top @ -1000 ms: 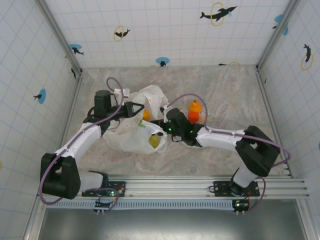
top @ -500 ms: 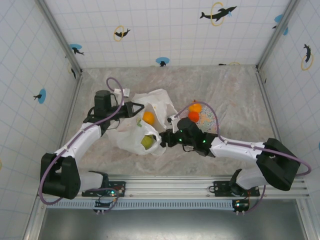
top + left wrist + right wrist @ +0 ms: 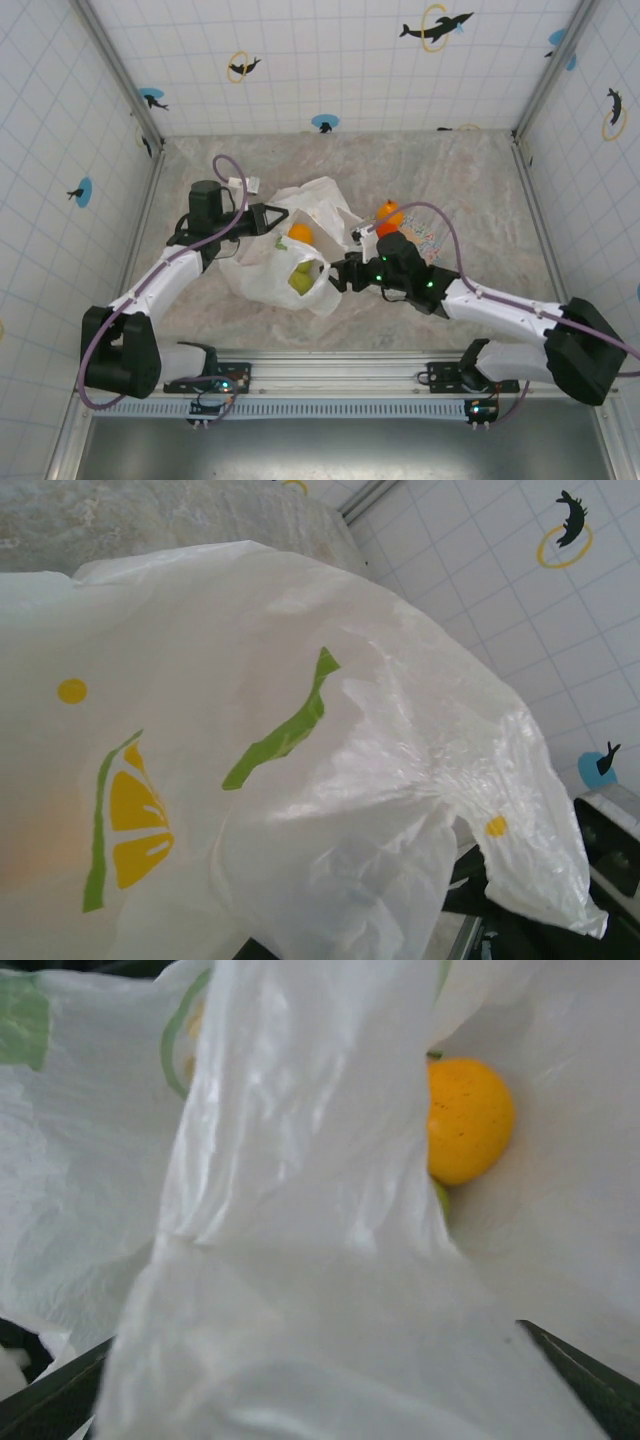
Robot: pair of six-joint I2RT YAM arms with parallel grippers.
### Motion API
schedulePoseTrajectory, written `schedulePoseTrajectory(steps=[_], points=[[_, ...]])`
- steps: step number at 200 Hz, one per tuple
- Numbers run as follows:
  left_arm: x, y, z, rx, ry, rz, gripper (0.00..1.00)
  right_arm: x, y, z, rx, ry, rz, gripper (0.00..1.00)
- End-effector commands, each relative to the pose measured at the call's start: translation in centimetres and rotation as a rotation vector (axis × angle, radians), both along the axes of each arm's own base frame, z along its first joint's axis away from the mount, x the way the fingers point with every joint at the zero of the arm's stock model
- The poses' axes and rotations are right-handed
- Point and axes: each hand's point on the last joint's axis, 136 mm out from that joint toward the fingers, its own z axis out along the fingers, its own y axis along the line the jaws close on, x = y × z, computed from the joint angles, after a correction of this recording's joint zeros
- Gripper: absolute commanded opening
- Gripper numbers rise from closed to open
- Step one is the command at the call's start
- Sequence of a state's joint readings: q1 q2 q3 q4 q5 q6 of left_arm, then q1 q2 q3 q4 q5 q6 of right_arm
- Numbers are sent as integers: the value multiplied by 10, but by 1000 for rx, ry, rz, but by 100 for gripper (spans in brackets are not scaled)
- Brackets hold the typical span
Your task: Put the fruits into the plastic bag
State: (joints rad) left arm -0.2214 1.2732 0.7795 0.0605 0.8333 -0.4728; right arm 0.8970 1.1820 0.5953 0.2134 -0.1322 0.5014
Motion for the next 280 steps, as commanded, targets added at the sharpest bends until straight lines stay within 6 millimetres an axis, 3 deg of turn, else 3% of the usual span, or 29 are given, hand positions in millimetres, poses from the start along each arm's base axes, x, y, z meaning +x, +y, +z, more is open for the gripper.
schedulePoseTrajectory(steps=[1,19,43,103,148,161,197,226,280], points=[[1,3,3,-3,-6,7,0,18,-19,3,-23,-45,-137,94],[1,3,2,-3,-4,6,0,32,-30,-6,-116,-28,-231,95],[1,3,2,-3,-2,7,0,36,-23,-5,-129,-32,-214,96],[1,2,1,-3,0,4,0,41,-4,31,102,-35,-118,99],[1,2,3,-3,-4,3,0,32,14,57,225,43,52,99],[1,2,2,-3,-3,3,0,21,21,64,249,58,123,99],[1,2,1,-4,2,3,0,-1,31,65,276,89,206,98],[1,2,2,-5,1,4,0,-7,24,66,281,111,201,98],[0,2,4,-7,-4,5,0,-6,9,84,352,175,174,98]])
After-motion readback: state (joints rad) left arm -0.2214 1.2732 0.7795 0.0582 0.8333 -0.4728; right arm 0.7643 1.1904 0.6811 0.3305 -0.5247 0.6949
